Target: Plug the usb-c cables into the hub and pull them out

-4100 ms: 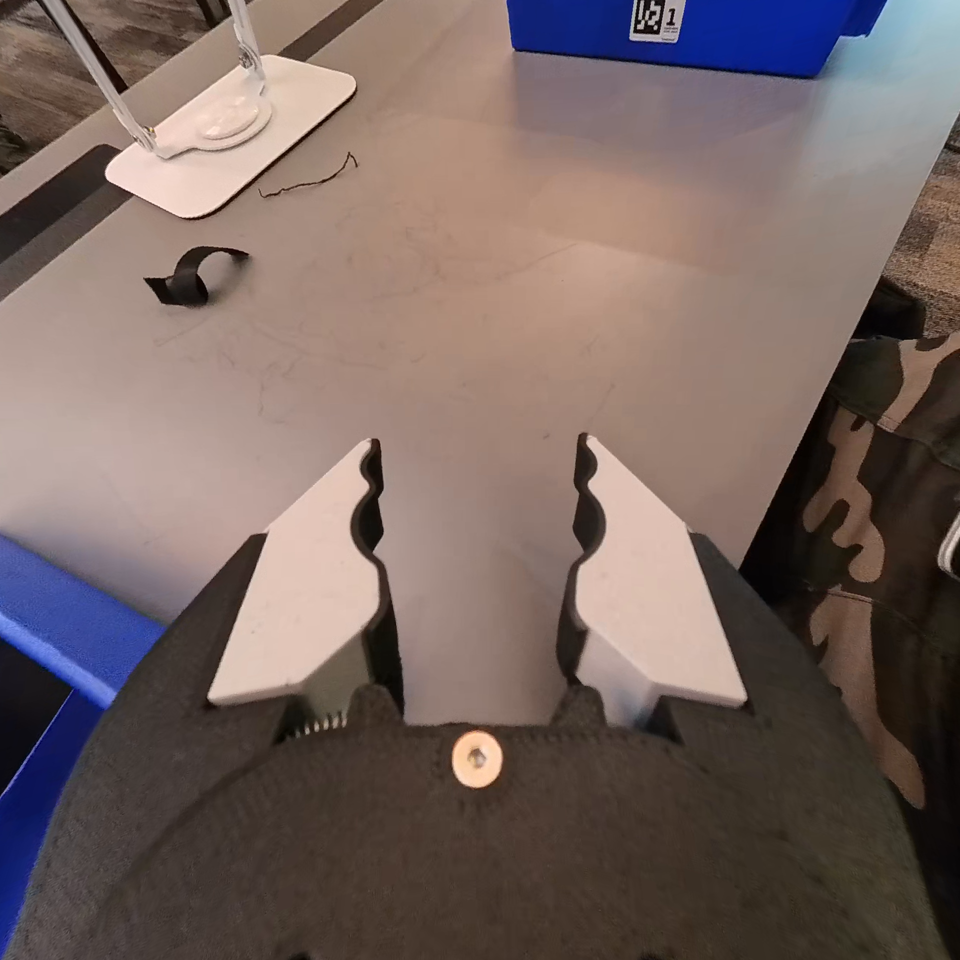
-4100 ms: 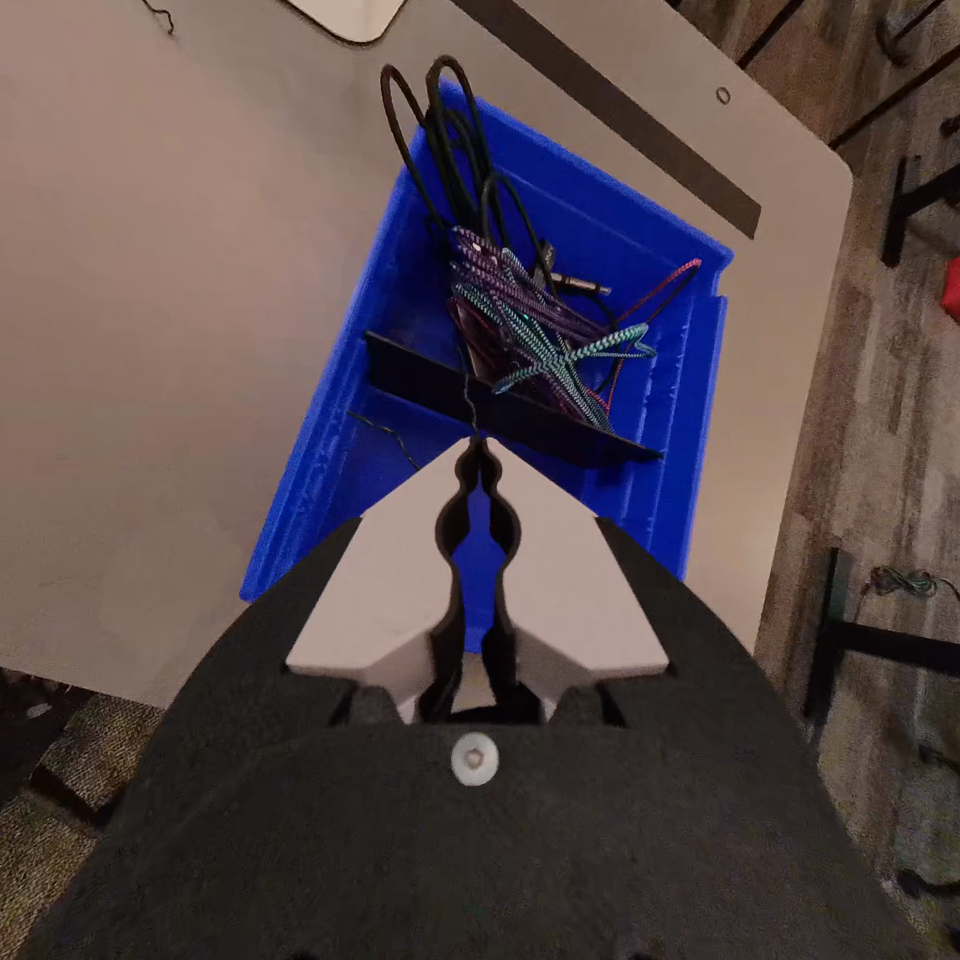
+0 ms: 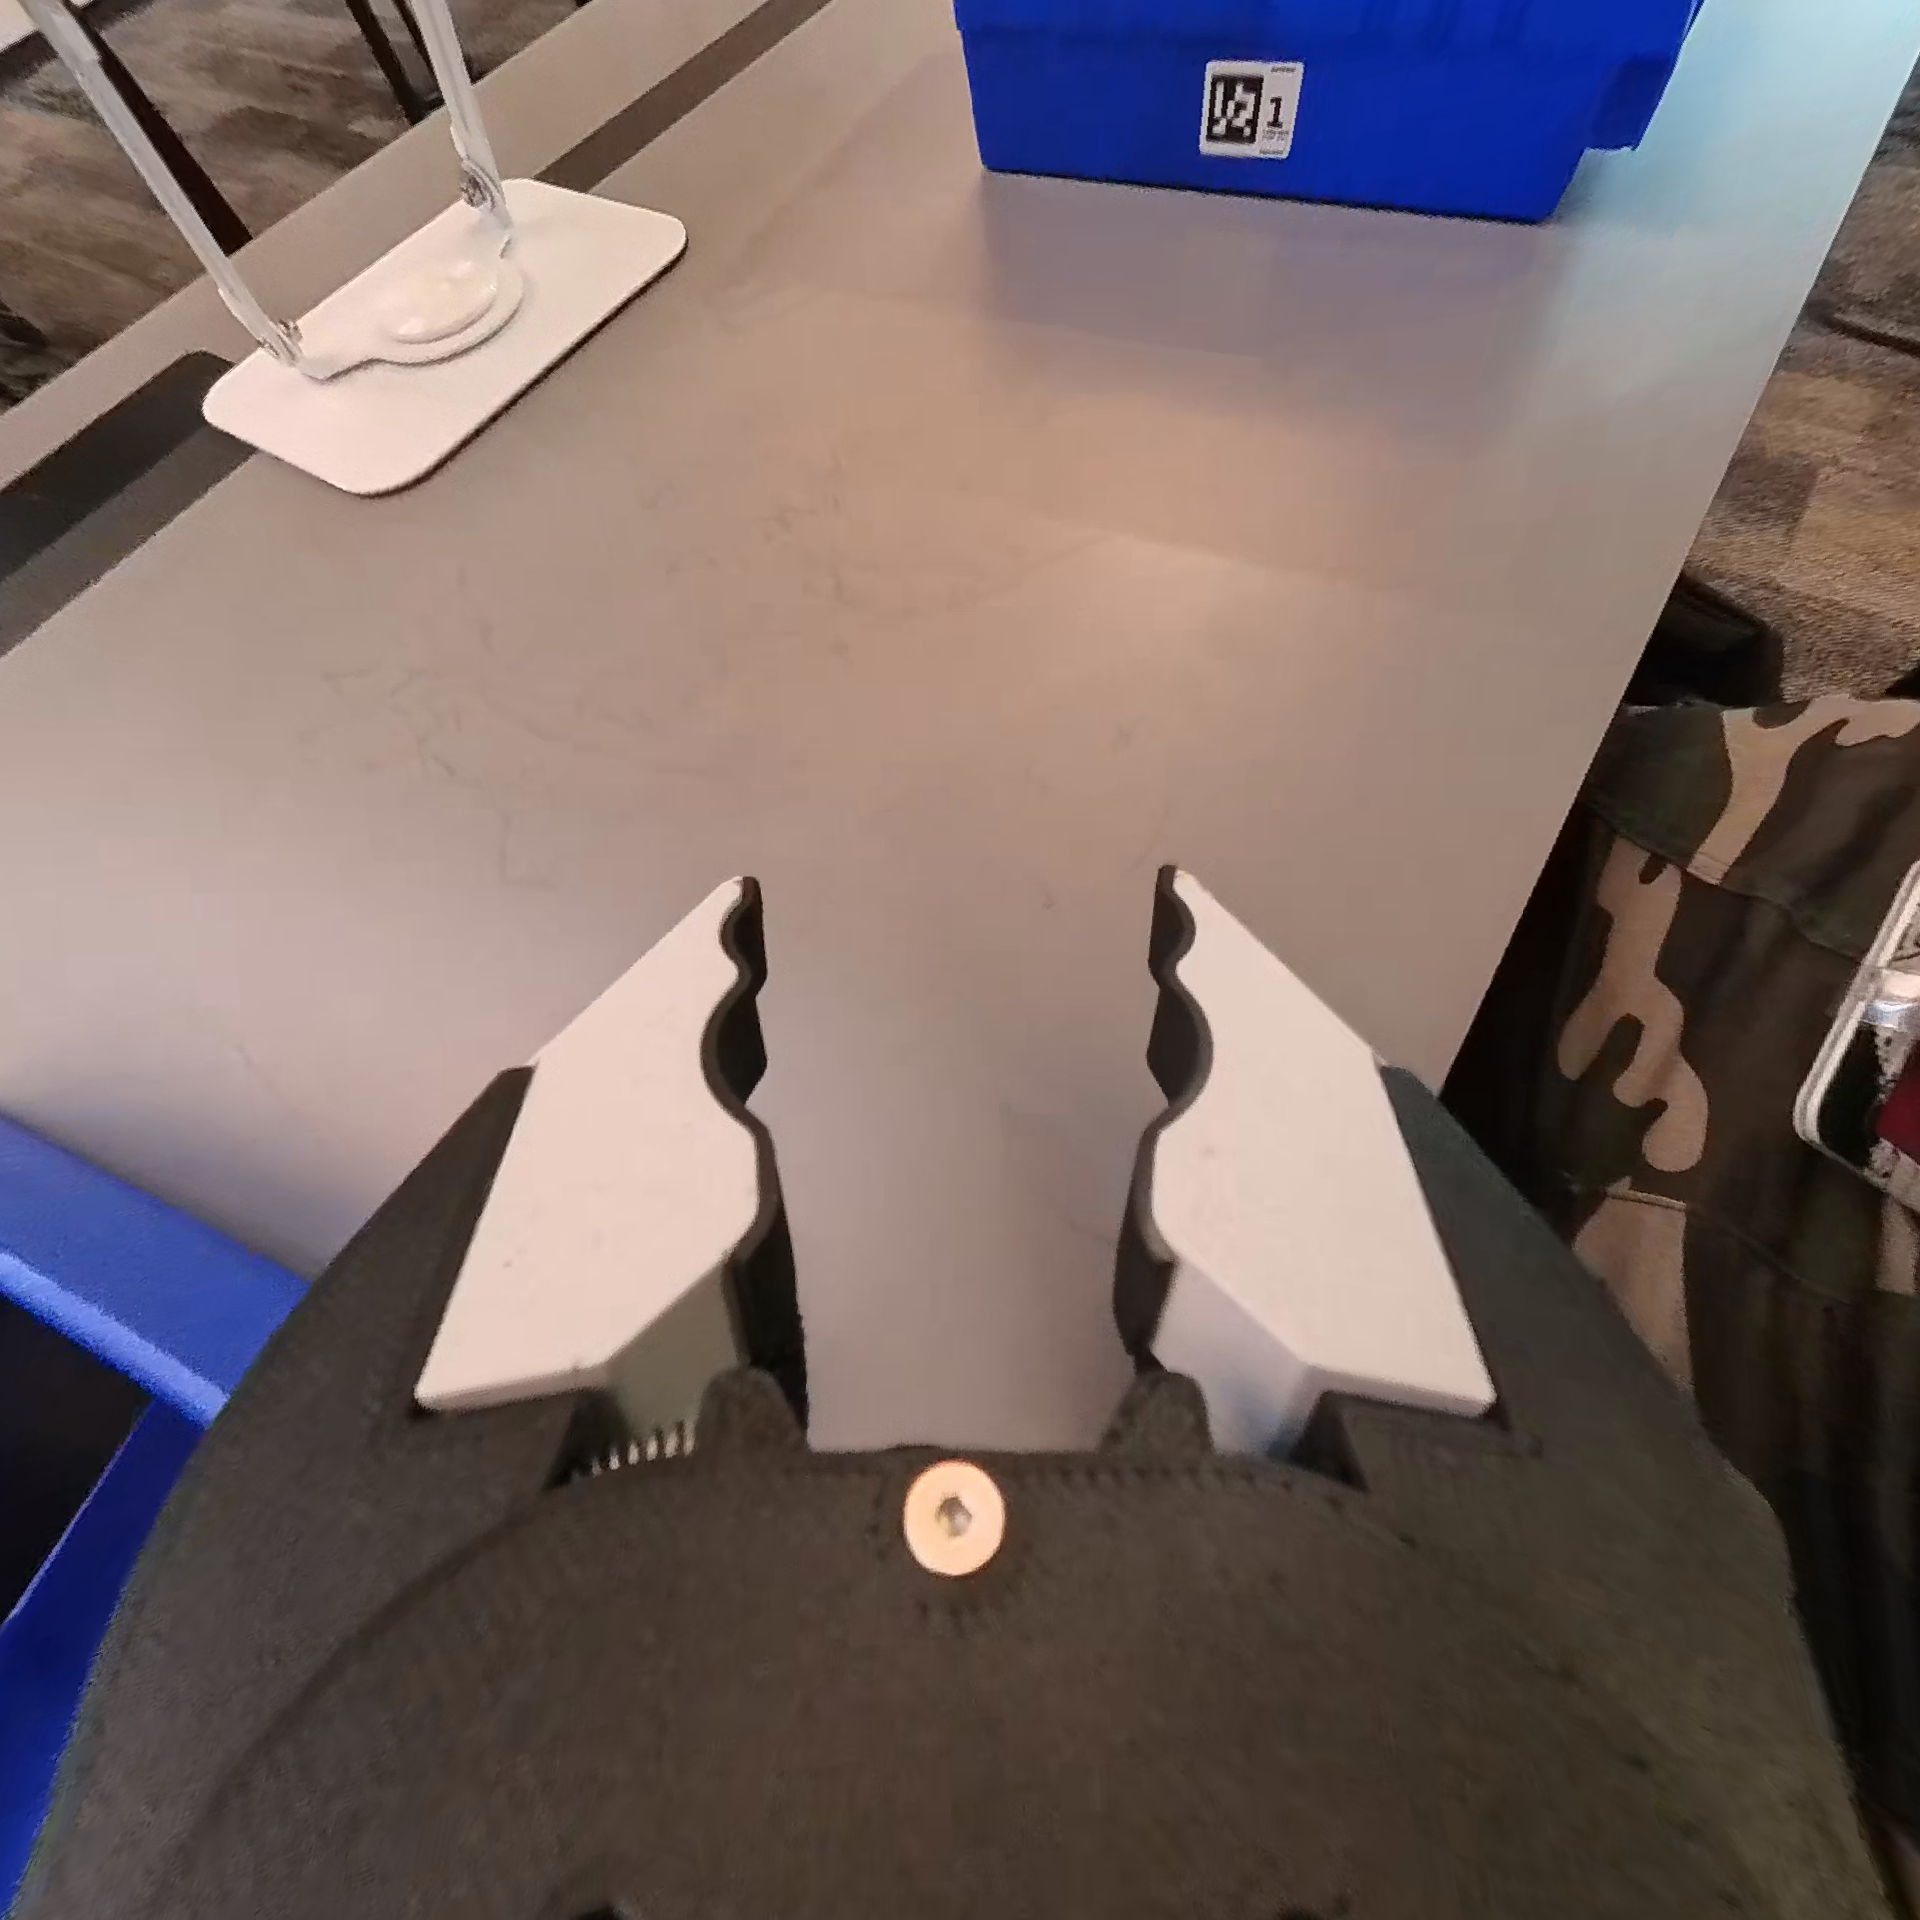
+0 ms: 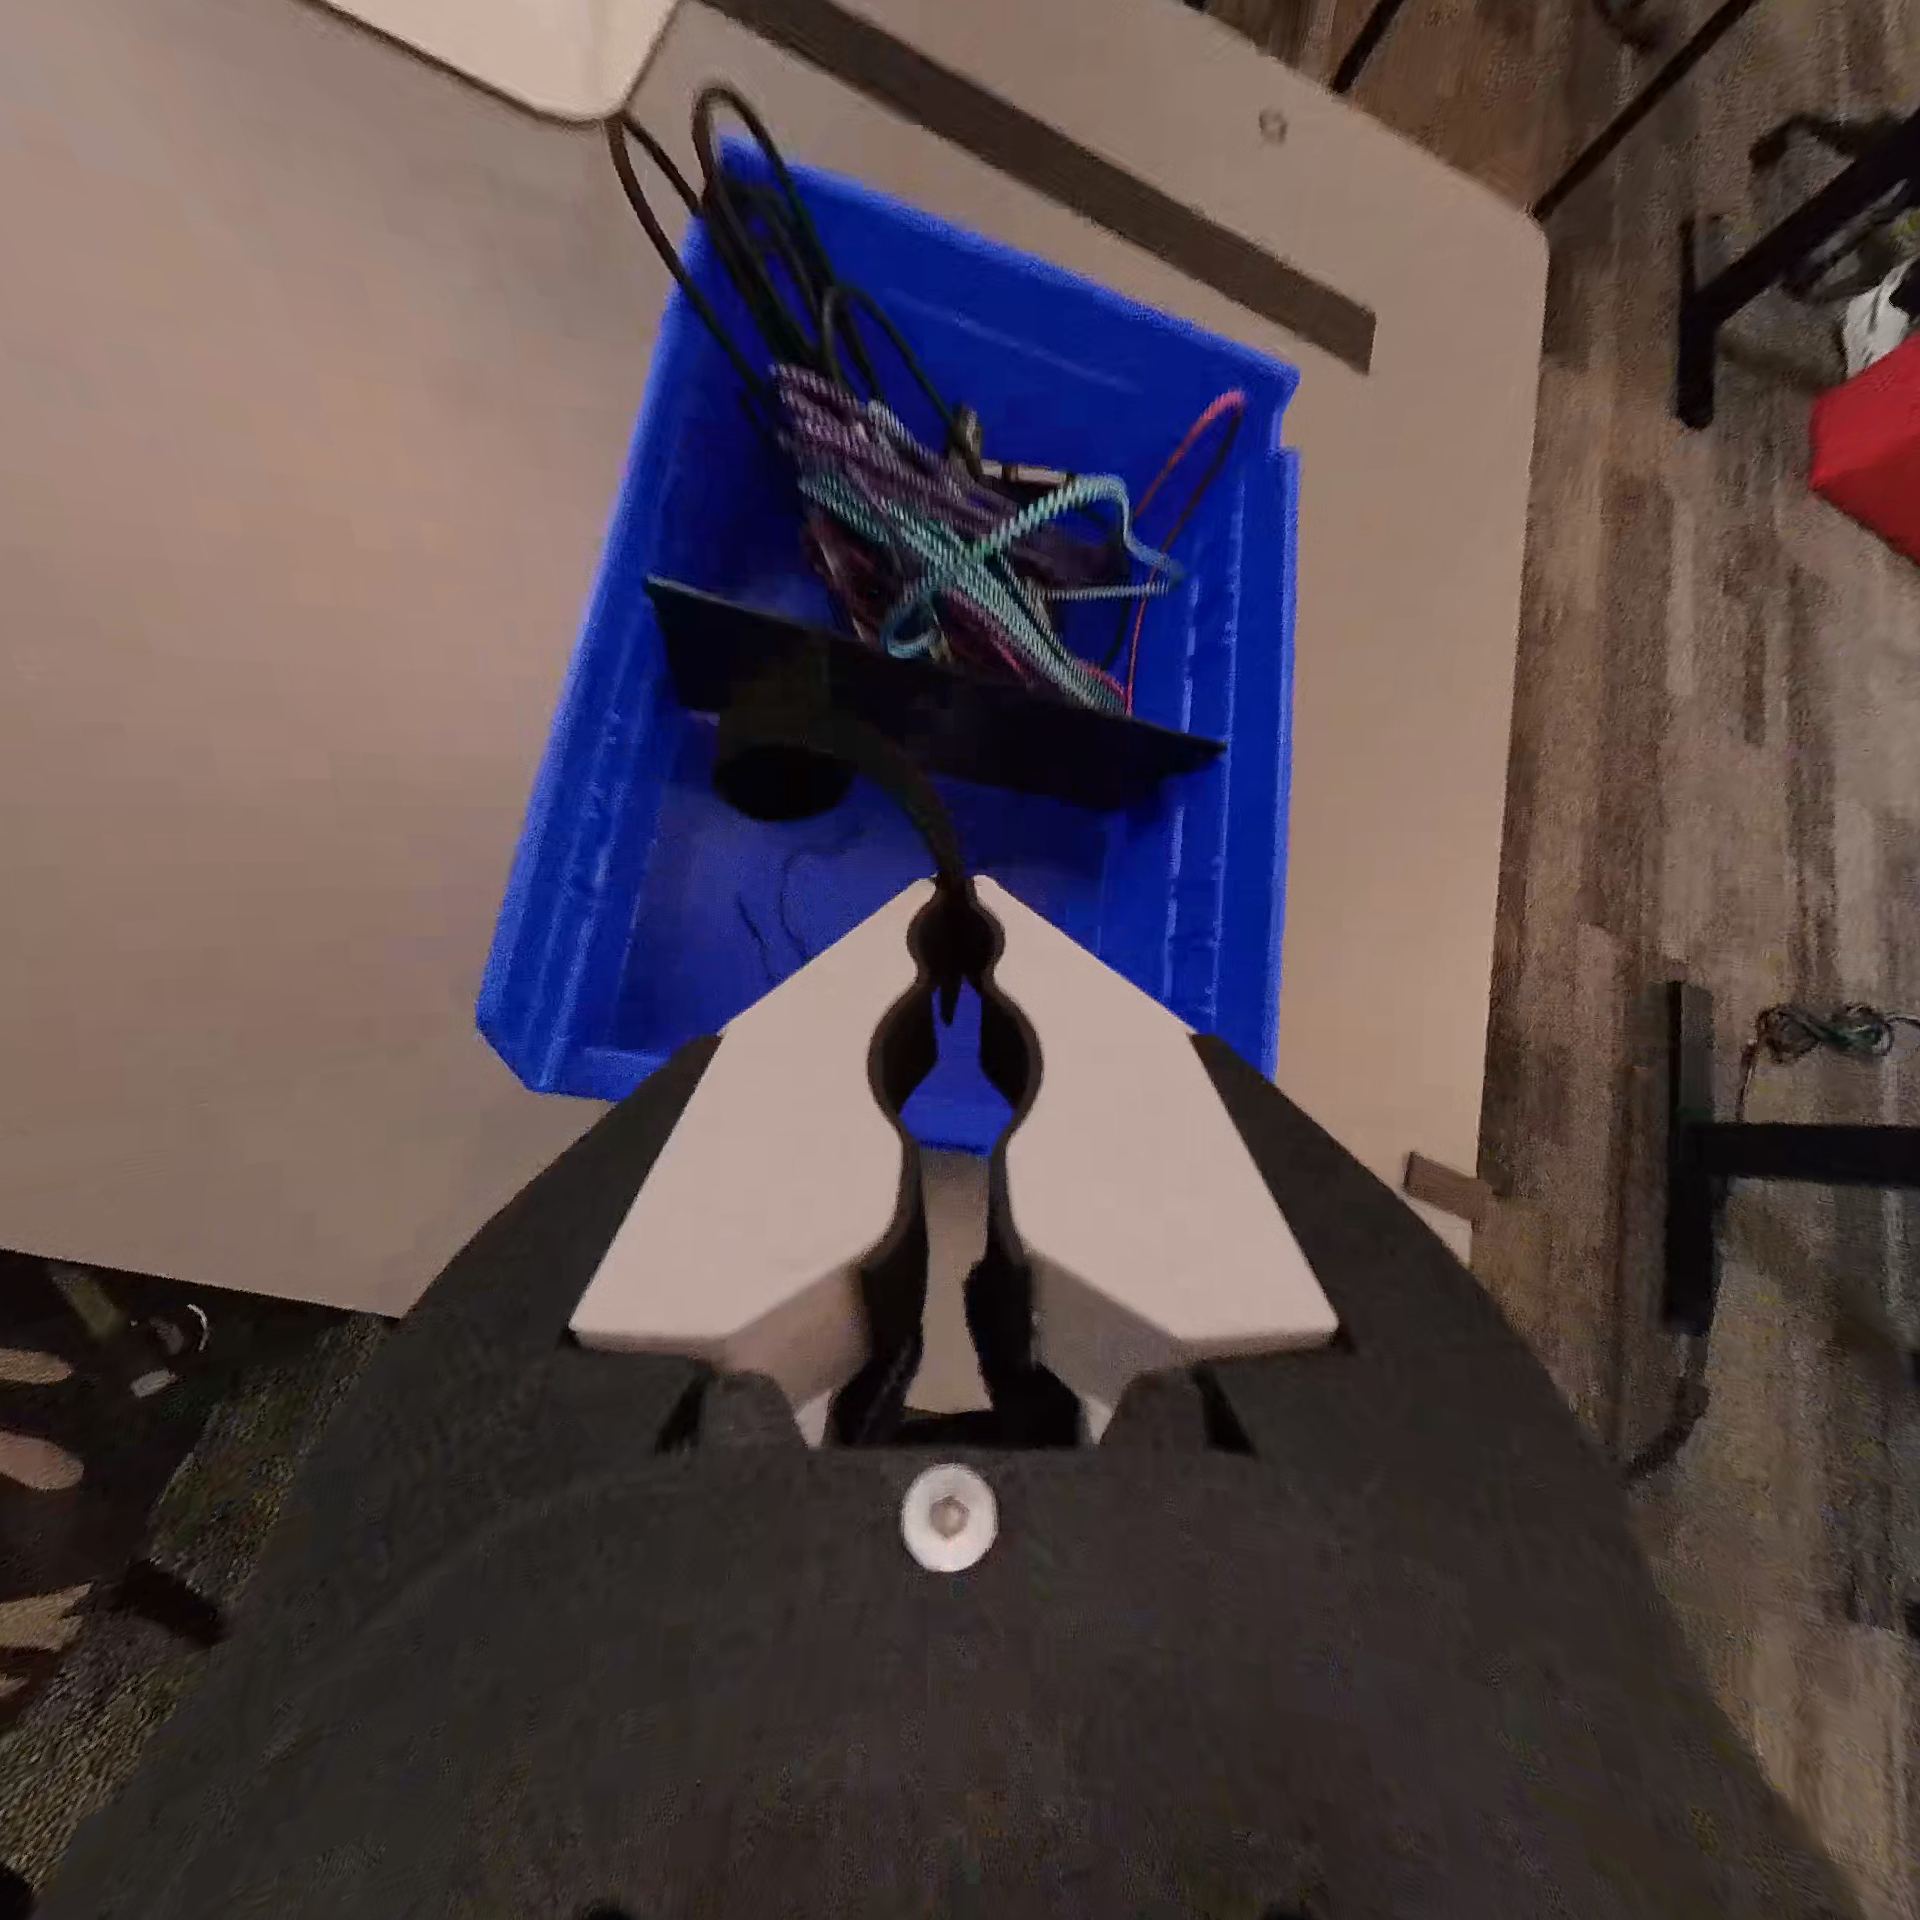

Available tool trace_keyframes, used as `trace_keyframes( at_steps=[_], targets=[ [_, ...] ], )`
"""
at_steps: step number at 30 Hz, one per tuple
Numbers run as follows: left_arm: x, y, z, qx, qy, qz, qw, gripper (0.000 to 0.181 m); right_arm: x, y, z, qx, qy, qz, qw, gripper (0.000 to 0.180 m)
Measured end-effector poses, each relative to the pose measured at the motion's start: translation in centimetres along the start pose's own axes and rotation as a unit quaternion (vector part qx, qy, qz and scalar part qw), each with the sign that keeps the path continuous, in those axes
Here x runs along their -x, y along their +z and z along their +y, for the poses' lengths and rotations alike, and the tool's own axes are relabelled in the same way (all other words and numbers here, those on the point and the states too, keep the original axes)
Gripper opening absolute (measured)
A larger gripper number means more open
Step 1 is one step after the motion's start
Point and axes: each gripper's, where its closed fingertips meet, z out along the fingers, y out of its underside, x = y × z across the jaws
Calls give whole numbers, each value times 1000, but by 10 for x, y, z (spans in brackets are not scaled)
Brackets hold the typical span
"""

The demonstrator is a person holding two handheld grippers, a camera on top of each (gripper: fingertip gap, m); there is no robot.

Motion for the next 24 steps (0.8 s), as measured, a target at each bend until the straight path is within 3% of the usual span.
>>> trace_keyframes(
  at_steps=[2, 4, 6, 10, 15, 21, 23, 24],
  targets=[
    [4, -2, -3, -4, 8, -11, 1000, 75, 1, 22, 25, 38, 7, -12, 999, 0],
    [15, -12, -13, -19, 23, -36, 999, 78, 5, 41, 48, 72, 12, -30, 997, 28],
    [31, -28, -27, -39, 30, -62, 997, 82, 5, 51, 62, 94, 19, -43, 994, 44],
    [83, -71, -32, -32, 15, -147, 988, 86, -12, 42, 47, 30, 57, -60, 996, 53],
    [157, -133, 12, 27, -55, -263, 963, 92, -54, 33, 40, 1, 67, -34, 997, 42],
    [209, -195, 99, 134, -160, -341, 916, 105, -109, 74, 76, 49, 116, 2, 992, 65],
    [211, -205, 122, 152, -195, -331, 911, 104, -110, 90, 92, 78, 123, -15, 989, 60],
    [211, -208, 131, 156, -211, -323, 909, 104, -111, 96, 97, 80, 117, -20, 990, 45]
  ],
)
